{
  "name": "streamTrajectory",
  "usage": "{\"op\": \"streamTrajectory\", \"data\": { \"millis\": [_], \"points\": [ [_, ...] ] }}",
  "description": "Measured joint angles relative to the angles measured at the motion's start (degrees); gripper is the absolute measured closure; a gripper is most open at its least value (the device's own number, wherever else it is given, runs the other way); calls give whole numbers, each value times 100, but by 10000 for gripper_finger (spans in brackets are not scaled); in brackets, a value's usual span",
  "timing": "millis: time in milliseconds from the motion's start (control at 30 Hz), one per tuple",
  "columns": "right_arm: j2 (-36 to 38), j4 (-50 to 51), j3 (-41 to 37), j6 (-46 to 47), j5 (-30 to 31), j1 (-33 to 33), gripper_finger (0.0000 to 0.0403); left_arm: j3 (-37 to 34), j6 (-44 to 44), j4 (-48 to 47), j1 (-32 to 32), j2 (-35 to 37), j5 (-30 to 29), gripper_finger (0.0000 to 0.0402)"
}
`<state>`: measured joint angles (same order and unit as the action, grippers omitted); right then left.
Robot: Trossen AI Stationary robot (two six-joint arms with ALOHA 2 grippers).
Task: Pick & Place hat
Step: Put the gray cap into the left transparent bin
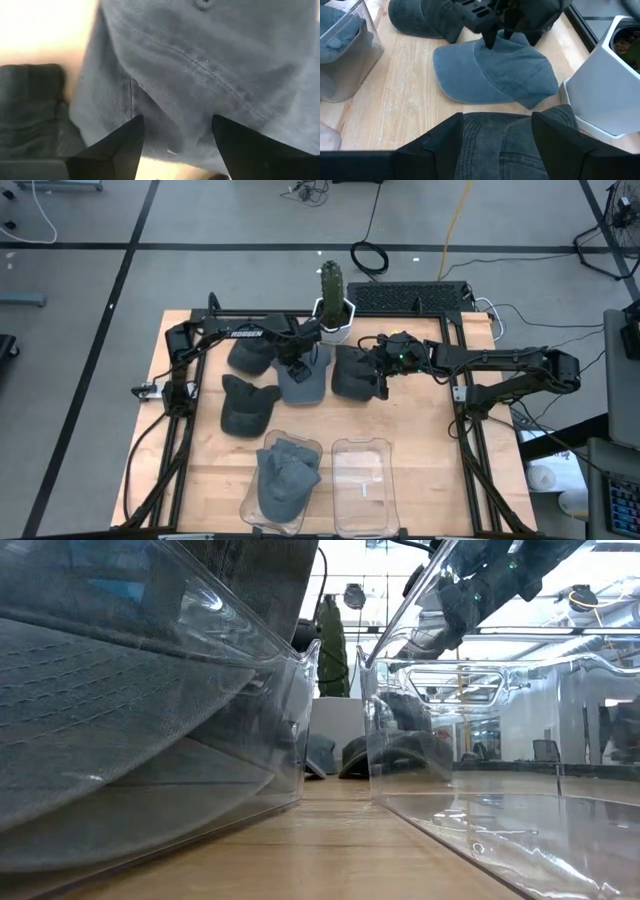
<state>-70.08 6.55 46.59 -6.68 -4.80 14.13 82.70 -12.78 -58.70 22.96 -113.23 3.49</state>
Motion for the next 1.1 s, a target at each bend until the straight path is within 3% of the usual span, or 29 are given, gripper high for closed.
{"op": "streamTrajectory", "data": {
  "millis": [267,533,767,900,1100],
  "points": [
    [0,-85,0,0,0,0,177,-388,119,317,27,0,11,211],
    [0,-96,0,66,0,0,177,88,379,36,-34,-2,-542,386],
    [0,-91,0,129,2,0,177,583,455,-196,-366,442,-1208,397],
    [0,-112,0,149,2,0,177,679,366,-204,-649,923,-1336,399],
    [0,-132,0,324,2,0,177,682,1,-256,-1174,1804,-2002,400]
  ]
}}
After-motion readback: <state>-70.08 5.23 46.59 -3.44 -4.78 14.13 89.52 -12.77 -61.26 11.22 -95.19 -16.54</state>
